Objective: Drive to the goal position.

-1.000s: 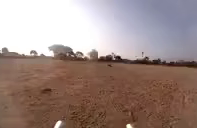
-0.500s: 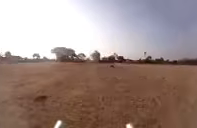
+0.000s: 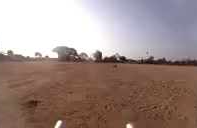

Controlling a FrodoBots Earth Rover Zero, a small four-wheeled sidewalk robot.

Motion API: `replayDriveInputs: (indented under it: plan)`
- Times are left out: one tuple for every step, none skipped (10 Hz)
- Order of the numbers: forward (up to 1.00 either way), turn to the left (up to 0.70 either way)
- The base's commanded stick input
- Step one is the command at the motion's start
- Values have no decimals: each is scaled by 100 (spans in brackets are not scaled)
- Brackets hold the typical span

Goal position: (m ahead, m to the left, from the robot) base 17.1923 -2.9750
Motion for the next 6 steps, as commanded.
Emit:
replayDriveInputs:
  plan:
    - [70, 0]
    - [70, 0]
    - [70, 0]
    - [70, 0]
    - [70, 0]
    - [70, 0]
